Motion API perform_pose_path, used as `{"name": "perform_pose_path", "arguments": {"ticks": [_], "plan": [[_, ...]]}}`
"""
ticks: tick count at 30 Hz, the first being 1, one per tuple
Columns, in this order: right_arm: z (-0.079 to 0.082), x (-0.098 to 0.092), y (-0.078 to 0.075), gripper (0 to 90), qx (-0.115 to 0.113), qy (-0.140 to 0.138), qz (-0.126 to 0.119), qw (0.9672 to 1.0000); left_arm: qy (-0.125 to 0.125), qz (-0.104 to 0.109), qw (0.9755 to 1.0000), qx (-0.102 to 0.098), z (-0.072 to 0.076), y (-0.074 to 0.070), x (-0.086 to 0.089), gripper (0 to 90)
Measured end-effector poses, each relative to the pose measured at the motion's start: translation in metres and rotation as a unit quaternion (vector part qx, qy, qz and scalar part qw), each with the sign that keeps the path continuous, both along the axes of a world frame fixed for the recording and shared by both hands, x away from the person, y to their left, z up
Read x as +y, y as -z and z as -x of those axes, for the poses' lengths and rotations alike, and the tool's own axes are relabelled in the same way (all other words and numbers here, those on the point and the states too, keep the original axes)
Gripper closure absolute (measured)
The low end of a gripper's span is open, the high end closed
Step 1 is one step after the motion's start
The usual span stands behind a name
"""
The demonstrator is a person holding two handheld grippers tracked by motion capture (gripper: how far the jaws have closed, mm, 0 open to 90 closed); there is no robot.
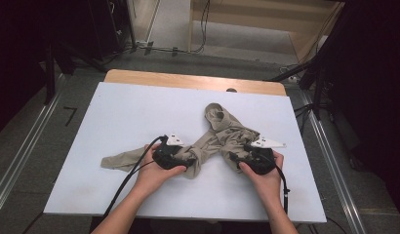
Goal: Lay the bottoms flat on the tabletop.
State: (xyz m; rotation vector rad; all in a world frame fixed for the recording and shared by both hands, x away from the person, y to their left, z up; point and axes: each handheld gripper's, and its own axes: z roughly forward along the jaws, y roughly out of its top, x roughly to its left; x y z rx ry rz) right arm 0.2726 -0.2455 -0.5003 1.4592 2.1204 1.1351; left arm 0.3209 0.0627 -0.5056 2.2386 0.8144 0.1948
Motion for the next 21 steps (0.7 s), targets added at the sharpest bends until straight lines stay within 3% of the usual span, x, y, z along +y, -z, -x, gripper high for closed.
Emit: {"name": "perform_pose_path", "arguments": {"ticks": [1, 3, 6, 9, 10, 14, 17, 19, 20, 21], "plan": [[0.000, 0.000, 0.000, 29.1, 0.000, 0.000, 0.000, 1.0000, 0.002, 0.000, 1.0000, 0.002, 0.001, -0.001, 0.001, 53.0], [0.003, -0.004, 0.004, 29.3, -0.002, 0.007, -0.005, 1.0000, 0.006, 0.011, 0.9997, 0.019, 0.002, -0.003, 0.007, 77.5], [0.004, -0.005, 0.006, 29.6, -0.001, 0.009, -0.007, 0.9999, 0.019, 0.023, 0.9993, 0.021, 0.016, -0.004, 0.016, 79.0], [0.007, -0.007, 0.008, 30.0, -0.003, 0.011, -0.011, 0.9999, 0.049, 0.040, 0.9977, 0.024, 0.050, -0.004, 0.035, 79.7], [0.007, -0.007, 0.008, 30.0, -0.003, 0.011, -0.011, 0.9999, 0.049, 0.040, 0.9977, 0.024, 0.050, -0.004, 0.035, 79.8], [0.007, -0.007, 0.008, 30.1, -0.002, 0.010, -0.006, 0.9999, 0.074, 0.054, 0.9954, 0.028, 0.085, -0.003, 0.051, 80.0], [0.004, -0.005, 0.007, 30.1, -0.001, 0.014, -0.009, 0.9999, 0.096, 0.040, 0.9941, 0.029, 0.106, -0.006, 0.054, 80.2], [0.003, -0.003, 0.007, 30.7, -0.002, 0.014, -0.008, 0.9999, 0.121, 0.024, 0.9920, 0.029, 0.120, -0.009, 0.051, 80.2], [0.002, -0.002, 0.006, 33.0, -0.005, 0.015, -0.007, 0.9998, 0.147, 0.010, 0.9887, 0.029, 0.133, -0.011, 0.048, 80.3], [0.002, -0.002, 0.006, 33.0, -0.005, 0.015, -0.007, 0.9998, 0.147, 0.010, 0.9887, 0.029, 0.133, -0.011, 0.048, 80.3]]}}
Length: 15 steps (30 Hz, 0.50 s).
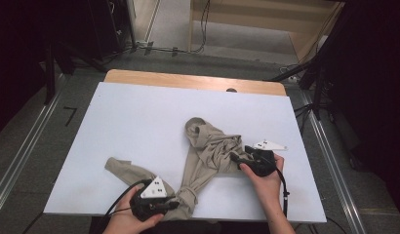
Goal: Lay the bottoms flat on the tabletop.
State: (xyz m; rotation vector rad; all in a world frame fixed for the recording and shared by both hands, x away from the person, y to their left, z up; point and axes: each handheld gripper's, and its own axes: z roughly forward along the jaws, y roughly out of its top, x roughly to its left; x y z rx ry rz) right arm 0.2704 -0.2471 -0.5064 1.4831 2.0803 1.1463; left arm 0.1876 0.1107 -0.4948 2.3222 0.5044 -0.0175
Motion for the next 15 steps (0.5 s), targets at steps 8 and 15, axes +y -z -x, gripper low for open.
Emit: {"name": "perform_pose_path", "arguments": {"ticks": [8, 15], "plan": [[0.003, -0.015, -0.005, 45.4, -0.013, 0.023, -0.010, 0.9996, 0.063, 0.000, 0.9978, 0.019, 0.008, -0.012, 0.007, 72.9], [0.004, 0.002, -0.009, 36.1, -0.014, -0.028, -0.003, 0.9995, -0.063, 0.063, 0.9960, -0.008, -0.049, -0.021, -0.007, 37.9]]}}
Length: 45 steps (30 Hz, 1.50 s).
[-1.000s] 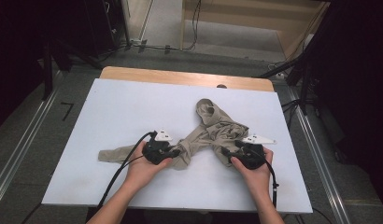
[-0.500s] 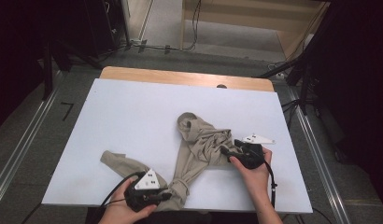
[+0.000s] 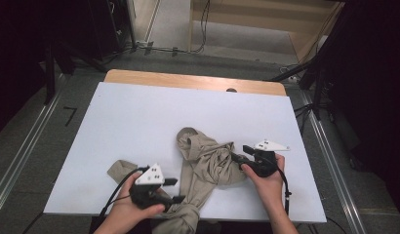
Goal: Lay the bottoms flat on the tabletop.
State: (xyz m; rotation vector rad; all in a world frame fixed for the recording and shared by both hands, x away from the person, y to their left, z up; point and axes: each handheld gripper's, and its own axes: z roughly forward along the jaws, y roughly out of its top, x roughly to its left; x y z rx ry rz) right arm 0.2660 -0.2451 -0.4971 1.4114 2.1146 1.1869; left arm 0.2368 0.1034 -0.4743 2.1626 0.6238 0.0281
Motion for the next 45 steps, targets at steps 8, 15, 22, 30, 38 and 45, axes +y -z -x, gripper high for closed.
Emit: {"name": "perform_pose_path", "arguments": {"ticks": [8, 15, 22, 30, 38, 45], "plan": [[-0.017, 0.014, 0.013, 36.5, 0.036, -0.009, 0.004, 0.9993, -0.078, -0.045, 0.9956, 0.026, -0.044, 0.030, -0.043, 37.6], [-0.017, 0.020, 0.018, 69.9, 0.043, -0.035, 0.000, 0.9984, -0.060, -0.079, 0.9951, -0.001, -0.036, 0.031, -0.055, 88.9], [-0.011, 0.009, 0.011, 80.2, 0.035, -0.021, -0.013, 0.9991, -0.087, -0.044, 0.9949, 0.028, -0.037, 0.027, -0.012, 90.0], [0.010, -0.023, 0.008, 81.7, 0.030, -0.003, -0.014, 0.9994, -0.091, -0.039, 0.9944, 0.037, -0.025, 0.021, 0.060, 90.0], [0.021, -0.023, -0.015, 62.3, -0.003, -0.022, -0.024, 0.9995, -0.075, -0.032, 0.9962, 0.031, -0.021, 0.012, 0.079, 74.8], [-0.002, 0.058, -0.032, 45.7, -0.021, -0.129, -0.007, 0.9914, -0.108, -0.028, 0.9928, 0.044, -0.048, 0.017, 0.044, 55.4]]}}
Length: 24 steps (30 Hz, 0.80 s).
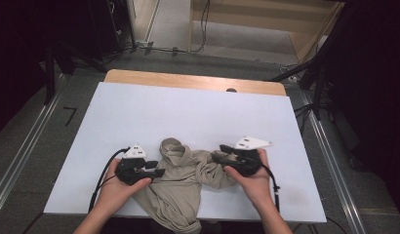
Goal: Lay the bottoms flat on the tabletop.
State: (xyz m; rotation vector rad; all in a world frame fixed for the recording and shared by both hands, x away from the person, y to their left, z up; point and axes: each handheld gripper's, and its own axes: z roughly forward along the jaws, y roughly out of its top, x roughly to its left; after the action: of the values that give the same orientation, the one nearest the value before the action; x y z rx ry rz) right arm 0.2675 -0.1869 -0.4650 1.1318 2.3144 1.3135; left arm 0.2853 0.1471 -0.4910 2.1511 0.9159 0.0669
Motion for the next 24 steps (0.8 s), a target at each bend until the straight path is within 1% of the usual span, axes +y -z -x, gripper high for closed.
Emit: {"name": "perform_pose_path", "arguments": {"ticks": [1, 2, 3, 4, 5, 6, 7, 8, 9, 10, 11, 12, 13, 14, 15, 16, 17, 19, 20, 21, 22, 23, 24], "plan": [[-0.006, 0.012, 0.001, 42.0, 0.007, -0.018, 0.008, 0.9998, -0.011, -0.001, 0.9999, 0.004, -0.004, 0.002, -0.003, 55.2], [-0.012, 0.023, 0.004, 40.9, 0.016, -0.033, 0.017, 0.9992, -0.021, -0.002, 0.9998, 0.006, -0.007, 0.004, -0.007, 53.8], [-0.017, 0.032, 0.007, 40.8, 0.021, -0.036, 0.032, 0.9986, -0.028, -0.011, 0.9995, 0.004, -0.009, 0.006, -0.009, 51.5], [-0.029, 0.047, 0.015, 40.1, 0.039, -0.035, 0.062, 0.9967, -0.034, -0.024, 0.9991, 0.000, -0.013, 0.011, -0.014, 51.5], [-0.029, 0.047, 0.015, 40.1, 0.039, -0.035, 0.062, 0.9967, -0.034, -0.024, 0.9991, 0.000, -0.013, 0.011, -0.014, 52.7], [-0.034, 0.052, 0.020, 40.0, 0.048, -0.027, 0.077, 0.9955, -0.039, -0.021, 0.9990, -0.004, -0.013, 0.011, -0.016, 52.7], [-0.039, 0.056, 0.024, 39.9, 0.052, -0.022, 0.097, 0.9936, -0.037, -0.019, 0.9991, -0.004, -0.014, 0.012, -0.017, 57.0], [-0.043, 0.059, 0.029, 40.8, 0.056, -0.019, 0.110, 0.9921, -0.036, -0.018, 0.9992, -0.003, -0.015, 0.013, -0.018, 62.1], [-0.046, 0.061, 0.034, 44.0, 0.063, -0.025, 0.115, 0.9910, -0.031, -0.017, 0.9994, -0.001, -0.015, 0.013, -0.020, 67.2], [-0.048, 0.065, 0.043, 57.0, 0.069, -0.033, 0.119, 0.9899, -0.028, -0.020, 0.9994, 0.000, -0.016, 0.013, -0.021, 80.6], [-0.048, 0.065, 0.043, 57.0, 0.069, -0.033, 0.119, 0.9899, -0.028, -0.023, 0.9993, 0.001, -0.017, 0.013, -0.022, 80.6], [-0.048, 0.064, 0.042, 67.0, 0.069, -0.034, 0.118, 0.9900, -0.025, -0.019, 0.9995, 0.002, -0.018, 0.012, -0.021, 84.9], [-0.050, 0.059, 0.040, 82.7, 0.079, -0.037, 0.104, 0.9908, -0.023, -0.015, 0.9996, 0.002, -0.020, 0.010, -0.020, 88.1], [-0.050, 0.059, 0.040, 82.7, 0.079, -0.037, 0.104, 0.9908, -0.023, -0.015, 0.9996, -0.001, -0.022, 0.008, -0.020, 88.1], [-0.050, 0.055, 0.038, 86.6, 0.072, -0.030, 0.104, 0.9916, -0.021, -0.015, 0.9997, -0.004, -0.024, 0.005, -0.020, 88.4], [-0.052, 0.050, 0.036, 87.1, 0.068, -0.021, 0.096, 0.9928, -0.020, -0.013, 0.9997, -0.009, -0.027, 0.001, -0.019, 88.6], [-0.055, 0.043, 0.032, 87.5, 0.065, -0.009, 0.086, 0.9942, -0.022, -0.009, 0.9996, -0.014, -0.030, -0.003, -0.018, 88.7], [-0.062, 0.026, 0.023, 87.8, 0.058, 0.022, 0.054, 0.9966, -0.028, -0.001, 0.9993, -0.027, -0.038, -0.014, -0.016, 88.8], [-0.071, 0.008, 0.011, 88.0, 0.038, 0.056, 0.041, 0.9969, -0.030, 0.008, 0.9991, -0.029, -0.044, -0.020, -0.015, 88.9], [-0.071, 0.008, 0.011, 88.0, 0.038, 0.056, 0.041, 0.9969, -0.033, 0.015, 0.9987, -0.035, -0.050, -0.027, -0.013, 88.9], [-0.076, -0.001, 0.003, 88.0, 0.032, 0.069, 0.029, 0.9967, -0.038, 0.016, 0.9983, -0.042, -0.056, -0.033, -0.012, 89.1], [-0.082, -0.010, -0.005, 88.2, 0.024, 0.085, 0.017, 0.9959, -0.041, 0.024, 0.9979, -0.044, -0.064, -0.039, -0.010, 89.1], [-0.087, -0.018, -0.013, 88.2, 0.016, 0.099, 0.012, 0.9949, -0.043, 0.028, 0.9976, -0.047, -0.072, -0.044, -0.009, 89.1]]}}
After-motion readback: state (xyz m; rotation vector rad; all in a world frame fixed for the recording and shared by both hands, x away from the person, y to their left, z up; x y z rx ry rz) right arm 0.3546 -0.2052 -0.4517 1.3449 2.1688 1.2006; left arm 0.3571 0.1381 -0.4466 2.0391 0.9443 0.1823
